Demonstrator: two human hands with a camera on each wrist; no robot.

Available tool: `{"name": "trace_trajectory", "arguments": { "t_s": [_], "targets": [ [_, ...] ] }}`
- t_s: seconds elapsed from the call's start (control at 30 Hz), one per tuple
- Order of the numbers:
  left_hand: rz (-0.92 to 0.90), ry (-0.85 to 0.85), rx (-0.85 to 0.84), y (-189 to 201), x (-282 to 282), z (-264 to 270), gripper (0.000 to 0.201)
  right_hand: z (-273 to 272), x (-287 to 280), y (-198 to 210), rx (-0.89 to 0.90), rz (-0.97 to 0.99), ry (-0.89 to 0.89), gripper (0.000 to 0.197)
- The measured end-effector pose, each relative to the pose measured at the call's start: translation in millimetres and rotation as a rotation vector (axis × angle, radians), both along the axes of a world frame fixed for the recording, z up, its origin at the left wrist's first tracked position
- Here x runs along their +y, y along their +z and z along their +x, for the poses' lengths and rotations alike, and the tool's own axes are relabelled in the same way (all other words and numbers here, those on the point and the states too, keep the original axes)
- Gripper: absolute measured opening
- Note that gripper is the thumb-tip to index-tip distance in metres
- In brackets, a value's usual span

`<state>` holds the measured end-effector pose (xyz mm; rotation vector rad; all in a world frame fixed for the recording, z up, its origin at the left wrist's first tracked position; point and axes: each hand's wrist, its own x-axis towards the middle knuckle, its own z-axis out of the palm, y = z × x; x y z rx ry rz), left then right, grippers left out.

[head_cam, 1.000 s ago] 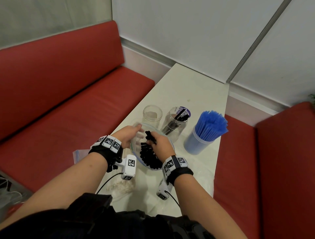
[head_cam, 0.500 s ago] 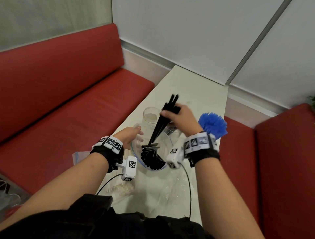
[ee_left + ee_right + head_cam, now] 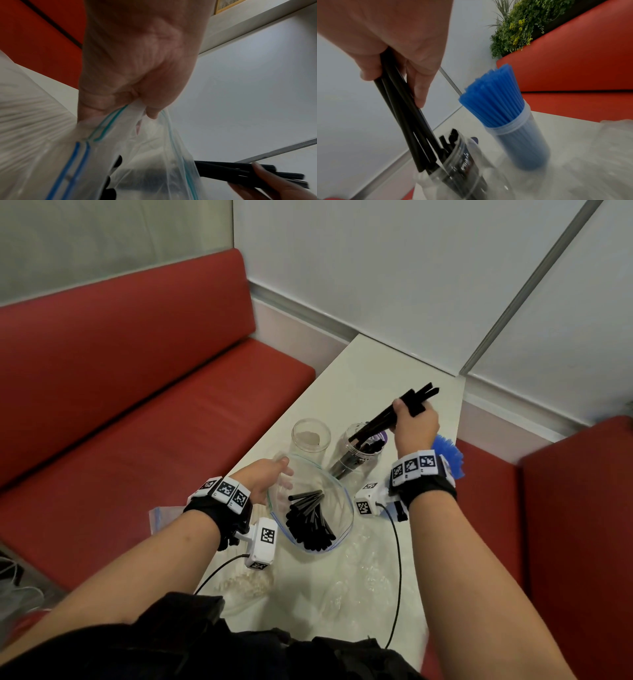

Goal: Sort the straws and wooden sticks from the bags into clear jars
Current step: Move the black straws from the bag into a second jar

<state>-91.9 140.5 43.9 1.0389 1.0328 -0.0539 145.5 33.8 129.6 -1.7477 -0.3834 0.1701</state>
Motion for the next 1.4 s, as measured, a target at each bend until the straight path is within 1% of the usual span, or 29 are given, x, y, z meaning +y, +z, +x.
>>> {"name": "trace_trajectory", "arguments": {
  "t_s": [0.07, 0.13, 0.23, 0.27, 0.3, 0.37, 0.4, 0.47, 0.5, 0.53, 0.6, 0.63, 0.67, 0.7, 0.73, 0.77, 0.8, 0.83, 0.87, 0.9, 0.97, 1.03, 1.07, 1.1, 1.17, 1.2, 1.27, 1.33, 1.4],
  "targets": [
    [0.0, -0.009, 0.001, -0.2, 0.4, 0.2, 0.042, -3.6, 3.3, -14.2, -0.022, -0.052, -0.008, 0.023],
    [0.0, -0.015, 0.0, -0.2, 0.3, 0.1, 0.041, -8.1, 4.8, -23.9, -0.011, -0.078, 0.03, 0.031],
    [-0.001, -0.017, 0.0, 0.0, 0.8, -0.6, 0.041, -11.7, 6.0, -28.8, 0.034, -0.119, 0.103, 0.057],
    [-0.001, -0.015, 0.0, -0.2, 1.3, -1.3, 0.041, -11.9, 6.3, -28.8, 0.042, -0.123, 0.104, 0.061],
    [0.0, -0.013, 0.001, -0.8, 1.8, -2.1, 0.042, -11.9, 6.2, -28.5, 0.034, -0.122, 0.09, 0.059],
    [-0.003, -0.01, -0.002, -2.4, 2.6, -3.5, 0.043, -12.1, 5.8, -28.6, -0.013, -0.166, 0.086, 0.047],
    [-0.009, -0.009, -0.006, -3.3, 2.5, -4.0, 0.044, -12.4, 5.5, -29.4, -0.037, -0.222, 0.132, 0.042],
    [-0.02, -0.01, -0.015, -4.1, 1.2, -5.1, 0.043, -14.3, 3.7, -32.4, -0.057, -0.364, 0.277, 0.044],
    [-0.023, -0.009, -0.018, -3.9, 0.3, -5.5, 0.043, -17.3, 2.4, -32.0, -0.081, -0.409, 0.304, 0.044],
    [-0.022, -0.005, -0.02, -3.8, -0.8, -5.7, 0.043, -21.2, 0.5, -29.6, -0.117, -0.406, 0.277, 0.042],
    [-0.011, 0.004, -0.019, -3.7, -2.7, -6.0, 0.044, -35.4, -3.4, -21.7, -0.185, -0.286, 0.173, 0.031],
    [-0.004, 0.008, -0.021, -3.6, -3.9, -6.2, 0.044, -42.8, -4.6, -19.0, -0.169, -0.218, 0.221, 0.028],
    [0.004, 0.013, -0.023, -3.8, -5.7, -6.6, 0.045, -52.3, -6.7, -18.1, -0.111, -0.19, 0.373, 0.027],
    [0.021, 0.014, -0.021, -4.0, -7.9, -6.8, 0.046, -64.0, -9.2, -18.3, -0.016, -0.212, 0.597, 0.028],
    [0.052, 0.01, -0.014, -4.2, -9.6, -6.6, 0.046, -74.8, -10.3, -22.1, 0.077, -0.298, 0.829, 0.029],
    [0.093, 0.0, -0.001, -4.2, -11.3, -6.3, 0.047, -84.9, -11.4, -28.9, 0.125, -0.455, 1.023, 0.029],
    [0.133, -0.014, 0.01, -3.8, -12.6, -5.9, 0.047, -94.0, -12.3, -38.6, 0.09, -0.655, 1.147, 0.03],
    [0.165, -0.028, 0.016, -3.5, -13.0, -5.8, 0.047, -102.2, -12.8, -50.3, -0.028, -0.833, 1.191, 0.034],
    [0.187, -0.038, 0.015, -3.5, -12.9, -6.2, 0.046, -110.0, -14.3, -63.1, -0.178, -0.967, 1.188, 0.041],
    [0.208, -0.04, 0.008, -4.4, -12.1, -7.0, 0.044, -117.7, -17.2, -75.6, -0.287, -1.04, 1.177, 0.051],
    [0.26, -0.018, -0.014, -9.5, -9.4, -10.0, 0.043, -129.3, -23.1, -94.6, -0.364, -1.052, 1.16, 0.068],
    [0.276, 0.039, -0.038, -14.3, -8.5, -12.4, 0.045, -133.1, -26.1, -107.3, -0.438, -1.014, 1.128, 0.074],
    [0.25, 0.077, -0.055, -15.2, -9.1, -13.3, 0.046, -133.5, -26.5, -111.6, -0.508, -1.004, 1.118, 0.071],
    [0.209, 0.112, -0.081, -14.9, -9.9, -13.8, 0.046, -134.2, -26.3, -114.8, -0.596, -0.994, 1.121, 0.062],
    [0.143, 0.149, -0.116, -11.6, -10.8, -14.1, 0.045, -136.9, -25.8, -118.3, -0.735, -0.957, 1.144, 0.038],
    [0.129, 0.146, -0.118, -9.8, -10.5, -14.1, 0.046, -138.8, -26.4, -119.3, -0.743, -0.928, 1.149, 0.032],
    [0.133, 0.104, -0.095, -7.2, -9.0, -14.2, 0.05, -140.7, -27.5, -119.9, -0.683, -0.872, 1.143, 0.028],
    [0.18, 0.038, -0.018, -4.5, -8.1, -16.6, 0.05, -139.6, -27.5, -117.5, -0.616, -0.828, 1.076, 0.026],
    [0.154, 0.002, 0.039, -2.6, -7.3, -20.5, 0.053, -137.3, -26.0, -112.9, -0.554, -0.78, 0.986, 0.021]
  ]
}}
